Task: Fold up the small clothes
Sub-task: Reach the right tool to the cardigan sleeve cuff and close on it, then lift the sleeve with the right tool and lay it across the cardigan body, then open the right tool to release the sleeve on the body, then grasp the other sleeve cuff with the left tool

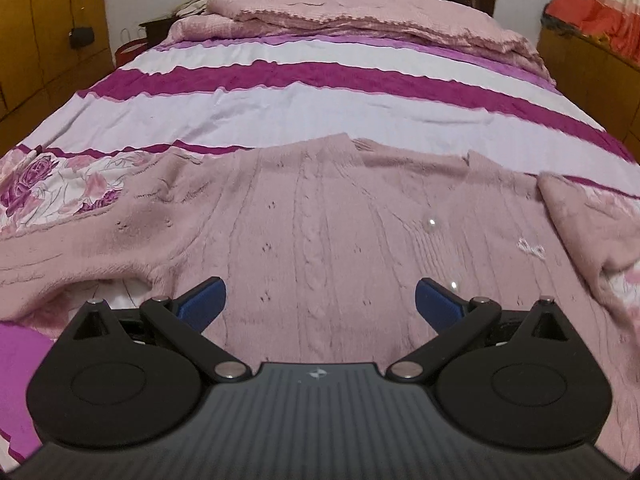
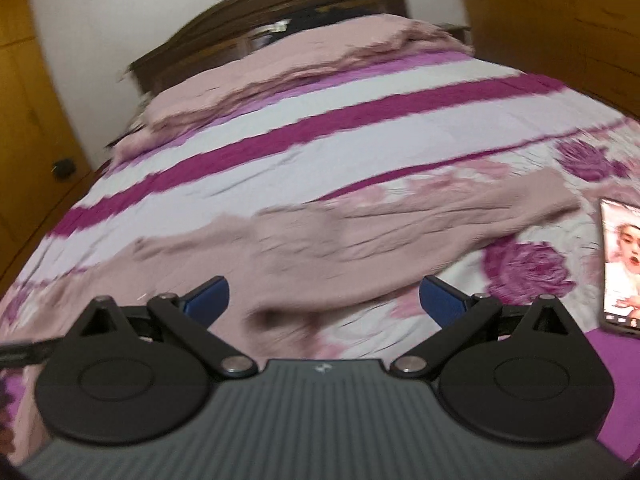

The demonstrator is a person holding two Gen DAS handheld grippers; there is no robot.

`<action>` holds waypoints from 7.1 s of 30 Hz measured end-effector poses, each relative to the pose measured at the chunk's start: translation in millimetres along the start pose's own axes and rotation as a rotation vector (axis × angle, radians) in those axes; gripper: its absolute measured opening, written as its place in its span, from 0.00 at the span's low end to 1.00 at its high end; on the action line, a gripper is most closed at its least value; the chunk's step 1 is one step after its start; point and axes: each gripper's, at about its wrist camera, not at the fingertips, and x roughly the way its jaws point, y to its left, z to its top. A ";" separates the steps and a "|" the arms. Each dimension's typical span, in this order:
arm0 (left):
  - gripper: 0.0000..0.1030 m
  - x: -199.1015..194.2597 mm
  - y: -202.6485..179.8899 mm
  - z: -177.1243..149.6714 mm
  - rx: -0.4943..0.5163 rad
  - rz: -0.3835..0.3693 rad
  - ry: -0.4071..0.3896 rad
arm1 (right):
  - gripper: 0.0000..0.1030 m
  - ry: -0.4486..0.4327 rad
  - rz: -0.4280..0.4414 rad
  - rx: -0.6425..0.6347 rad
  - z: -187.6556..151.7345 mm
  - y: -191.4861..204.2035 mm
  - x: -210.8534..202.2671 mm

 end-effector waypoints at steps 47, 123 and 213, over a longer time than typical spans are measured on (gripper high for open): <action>1.00 8.4 8.6 -5.4 0.005 0.107 0.002 | 0.17 -0.377 -0.183 0.184 101.8 -123.6 -26.4; 1.00 -28.2 155.3 3.3 -0.138 0.077 -0.086 | 0.67 0.135 0.468 -0.317 -63.0 258.8 62.6; 0.29 23.5 302.2 -33.8 -0.890 0.249 -0.218 | 0.70 0.057 0.075 -0.166 -74.4 105.5 11.4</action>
